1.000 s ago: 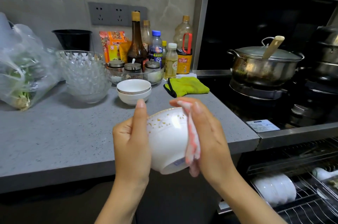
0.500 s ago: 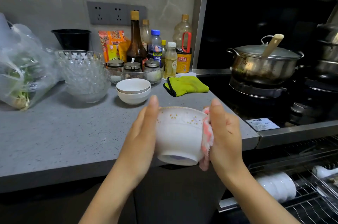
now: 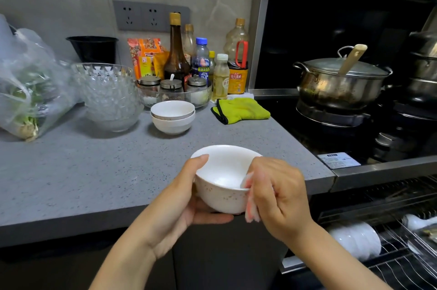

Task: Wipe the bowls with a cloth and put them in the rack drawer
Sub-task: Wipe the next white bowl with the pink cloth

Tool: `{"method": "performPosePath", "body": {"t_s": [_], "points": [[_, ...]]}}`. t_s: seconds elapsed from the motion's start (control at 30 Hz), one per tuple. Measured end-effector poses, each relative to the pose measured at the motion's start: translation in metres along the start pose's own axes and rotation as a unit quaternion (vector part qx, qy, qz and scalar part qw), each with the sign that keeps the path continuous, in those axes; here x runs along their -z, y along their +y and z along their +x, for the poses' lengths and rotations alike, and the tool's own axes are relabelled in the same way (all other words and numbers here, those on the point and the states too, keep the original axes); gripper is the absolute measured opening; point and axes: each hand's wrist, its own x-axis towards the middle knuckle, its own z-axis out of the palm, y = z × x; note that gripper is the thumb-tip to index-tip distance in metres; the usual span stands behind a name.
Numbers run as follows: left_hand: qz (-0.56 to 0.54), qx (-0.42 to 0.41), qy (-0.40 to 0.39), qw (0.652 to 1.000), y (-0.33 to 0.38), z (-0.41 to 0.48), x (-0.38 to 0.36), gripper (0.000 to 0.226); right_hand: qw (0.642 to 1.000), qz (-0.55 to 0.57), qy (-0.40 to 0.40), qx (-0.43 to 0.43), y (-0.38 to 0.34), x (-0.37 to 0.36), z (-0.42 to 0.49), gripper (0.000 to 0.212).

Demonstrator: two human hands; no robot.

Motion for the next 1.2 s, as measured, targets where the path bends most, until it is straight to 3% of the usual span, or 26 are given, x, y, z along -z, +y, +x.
{"method": "performPosePath", "body": {"t_s": [0.13,0.23,0.33,0.47,0.6,0.7,0.77,0.9,1.03,1.2], "points": [[0.005,-0.046,0.017,0.999,-0.013,0.002,0.002,0.047,0.991,-0.002,-0.094,-0.098,-0.004,0.006,-0.002,0.058],[0.06,-0.106,0.043,0.992,-0.021,0.003,-0.002,0.028,0.946,-0.056,-0.238,-0.213,-0.014,0.008,0.006,0.051],[0.076,-0.134,0.082,0.985,-0.029,0.005,-0.005,0.038,0.922,-0.15,-0.309,-0.178,-0.024,0.004,0.015,0.039],[0.073,-0.148,0.103,0.981,-0.035,0.007,-0.002,0.056,0.911,-0.162,-0.358,-0.125,-0.029,0.006,0.027,0.032],[0.051,-0.16,0.13,0.977,-0.035,0.006,0.003,0.051,0.91,-0.174,-0.375,-0.039,-0.029,0.022,0.025,0.053],[0.031,-0.177,0.164,0.97,-0.036,0.006,0.004,0.049,0.898,-0.208,-0.388,-0.019,-0.027,0.027,0.009,0.056],[0.041,-0.201,0.188,0.96,-0.037,0.007,0.0,0.034,0.888,-0.246,-0.389,0.0,-0.025,0.021,-0.004,0.055],[-0.003,-0.19,0.228,0.955,-0.042,0.005,-0.013,0.025,0.898,-0.295,-0.326,0.026,-0.029,-0.01,-0.028,0.048],[-0.042,-0.176,0.234,0.955,-0.042,0.002,-0.014,0.028,0.916,-0.309,-0.256,0.011,-0.036,-0.029,-0.039,0.06],[-0.013,-0.202,0.2,0.959,-0.033,-0.006,-0.001,0.02,0.903,-0.303,-0.256,0.163,-0.007,-0.006,-0.038,0.031]]}}
